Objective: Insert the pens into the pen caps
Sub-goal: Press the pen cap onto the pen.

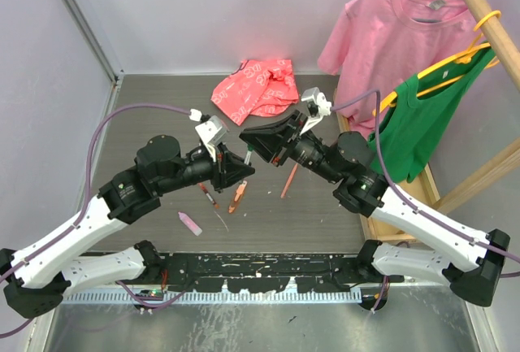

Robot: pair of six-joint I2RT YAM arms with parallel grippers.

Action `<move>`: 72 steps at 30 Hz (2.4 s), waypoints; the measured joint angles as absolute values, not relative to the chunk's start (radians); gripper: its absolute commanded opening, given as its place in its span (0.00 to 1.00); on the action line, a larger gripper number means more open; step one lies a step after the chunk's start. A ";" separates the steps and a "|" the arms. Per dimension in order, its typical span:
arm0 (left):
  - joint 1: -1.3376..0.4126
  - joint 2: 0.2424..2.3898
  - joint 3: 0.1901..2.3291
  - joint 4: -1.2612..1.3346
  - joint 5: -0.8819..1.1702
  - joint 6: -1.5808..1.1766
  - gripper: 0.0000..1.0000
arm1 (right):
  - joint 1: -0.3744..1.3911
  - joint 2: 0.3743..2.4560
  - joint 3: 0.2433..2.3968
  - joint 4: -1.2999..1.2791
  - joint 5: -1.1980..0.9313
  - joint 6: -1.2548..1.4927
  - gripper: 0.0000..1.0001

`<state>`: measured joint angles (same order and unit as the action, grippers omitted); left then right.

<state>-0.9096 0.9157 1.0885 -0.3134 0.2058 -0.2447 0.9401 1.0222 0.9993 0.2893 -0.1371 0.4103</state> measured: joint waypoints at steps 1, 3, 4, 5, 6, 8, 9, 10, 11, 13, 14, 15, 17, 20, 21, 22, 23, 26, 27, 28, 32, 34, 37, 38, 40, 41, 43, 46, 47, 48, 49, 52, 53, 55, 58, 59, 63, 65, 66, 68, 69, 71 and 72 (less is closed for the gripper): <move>-0.910 0.915 1.089 -0.313 0.206 -0.244 0.00 | 0.940 1.018 0.995 0.291 -0.133 0.412 0.00; -0.910 0.915 1.089 -0.313 0.205 -0.242 0.00 | 0.940 1.019 0.988 0.300 -0.131 0.417 0.00; -0.910 0.915 1.089 -0.314 0.203 -0.242 0.00 | 0.940 1.019 0.985 0.307 -0.131 0.419 0.00; -0.910 0.915 1.090 -0.314 0.202 -0.242 0.00 | 0.940 1.020 0.982 0.314 -0.131 0.421 0.00; -0.910 0.915 1.089 -0.315 0.199 -0.242 0.00 | 0.941 1.021 0.979 0.320 -0.130 0.422 0.00; -0.910 0.914 1.089 -0.317 0.194 -0.242 0.00 | 0.949 1.022 0.967 0.340 -0.115 0.424 0.00; -0.910 0.913 1.089 -0.321 0.194 -0.242 0.00 | 0.954 1.021 0.962 0.345 -0.108 0.424 0.00; -0.910 0.913 1.089 -0.324 0.194 -0.241 0.00 | 0.962 1.021 0.953 0.354 -0.096 0.425 0.00; -0.912 0.911 1.089 -0.330 0.194 -0.241 0.00 | 0.970 1.021 0.941 0.364 -0.084 0.426 0.00; -0.915 0.908 1.089 -0.342 0.194 -0.241 0.00 | 0.985 1.018 0.926 0.378 -0.061 0.428 0.00; -0.915 0.906 1.089 -0.350 0.193 -0.240 0.00 | 0.992 1.016 0.917 0.387 -0.048 0.429 0.00; -0.915 0.904 1.089 -0.359 0.192 -0.238 0.00 | 0.999 1.014 0.908 0.394 -0.035 0.432 0.00; -0.916 0.901 1.089 -0.370 0.191 -0.236 0.00 | 1.010 1.012 0.889 0.410 -0.017 0.440 0.00; -0.916 0.901 1.089 -0.383 0.190 -0.228 0.00 | 1.027 1.011 0.858 0.447 0.019 0.456 0.00; -0.916 0.901 1.089 -0.390 0.191 -0.226 0.00 | 1.032 1.011 0.848 0.458 0.027 0.460 0.00; -0.916 0.900 1.089 -0.399 0.191 -0.223 0.00 | 1.038 1.011 0.834 0.473 0.033 0.466 0.00; -0.917 0.900 1.089 -0.412 0.191 -0.221 0.00 | 1.044 1.011 0.814 0.493 0.046 0.476 0.00; -0.917 0.899 1.089 -0.444 0.190 -0.218 0.00 | 1.063 1.012 0.781 0.527 0.080 0.497 0.00; -0.917 0.899 1.089 -0.455 0.190 -0.218 0.00 | 1.073 1.012 0.768 0.541 0.094 0.504 0.00; -0.918 0.898 1.089 -0.467 0.191 -0.218 0.00 | 1.081 1.013 0.759 0.551 0.106 0.510 0.00; -0.923 0.896 1.089 -0.523 0.195 -0.218 0.00 | 1.122 1.015 0.711 0.591 0.164 0.535 0.00; -0.924 0.896 1.089 -0.556 0.195 -0.218 0.00 | 1.136 1.015 0.688 0.601 0.186 0.551 0.00; -0.924 0.895 1.089 -0.603 0.194 -0.216 0.00 | 1.153 1.018 0.659 0.613 0.206 0.575 0.00; -0.924 0.894 1.089 -0.619 0.194 -0.215 0.00 | 1.160 1.024 0.653 0.618 0.213 0.581 0.00; -0.924 0.889 1.089 -0.654 0.190 -0.215 0.00 | 1.176 1.041 0.644 0.629 0.228 0.594 0.00; -0.924 0.885 1.089 -0.675 0.186 -0.215 0.00 | 1.185 1.050 0.640 0.634 0.236 0.600 0.00; -0.924 0.879 1.089 -0.725 0.175 -0.215 0.00 | 1.201 1.070 0.633 0.643 0.247 0.612 0.00; -0.924 0.879 1.089 -0.749 0.168 -0.214 0.00 | 1.211 1.084 0.620 0.649 0.255 0.637 0.00; -0.924 0.879 1.089 -0.754 0.165 -0.214 0.00 | 1.214 1.084 0.617 0.648 0.258 0.643 0.00; -0.924 0.879 1.089 -0.754 0.164 -0.214 0.00 | 1.215 1.083 0.616 0.647 0.260 0.647 0.00; -0.924 0.879 1.089 -0.751 0.163 -0.213 0.00 | 1.216 1.075 0.617 0.635 0.265 0.651 0.00; -0.924 0.878 1.089 -0.702 0.165 -0.211 0.00 | 1.216 1.033 0.637 0.570 0.287 0.647 0.00; -0.924 0.876 1.089 -0.669 0.166 -0.211 0.00 | 1.216 1.016 0.656 0.540 0.301 0.637 0.00; -0.924 0.868 1.089 -0.599 0.175 -0.212 0.00 | 1.216 0.987 0.702 0.480 0.319 0.612 0.00; -0.924 0.847 1.089 -0.503 0.199 -0.214 0.00 | 1.209 0.957 0.788 0.377 0.324 0.571 0.00; -0.924 0.841 1.089 -0.465 0.207 -0.217 0.00 | 1.203 0.950 0.824 0.339 0.319 0.558 0.00; -0.922 0.831 1.081 -0.354 0.226 -0.229 0.00 | 1.177 0.950 0.937 0.227 0.281 0.513 0.00; -0.920 0.831 1.069 -0.310 0.233 -0.240 0.00 | 1.167 0.955 0.987 0.175 0.265 0.486 0.00; -0.920 0.831 1.065 -0.296 0.234 -0.244 0.00 | 1.164 0.962 1.011 0.150 0.258 0.471 0.00; -0.913 0.831 1.057 -0.274 0.240 -0.250 0.00 | 1.159 0.976 1.051 0.113 0.250 0.445 0.00; -0.910 0.831 1.052 -0.263 0.240 -0.253 0.00 | 1.156 0.984 1.071 0.094 0.248 0.432 0.03; -0.907 0.831 1.045 -0.245 0.240 -0.257 0.00 | 1.154 1.002 1.107 0.067 0.244 0.406 0.13; -0.905 0.831 1.040 -0.235 0.240 -0.259 0.00 | 1.153 1.009 1.120 0.057 0.242 0.395 0.17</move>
<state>-0.9047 0.8307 1.0405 -0.2352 0.2401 -0.2588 1.1534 1.0088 1.1202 0.0574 0.2424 0.3950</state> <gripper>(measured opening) 0.138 0.223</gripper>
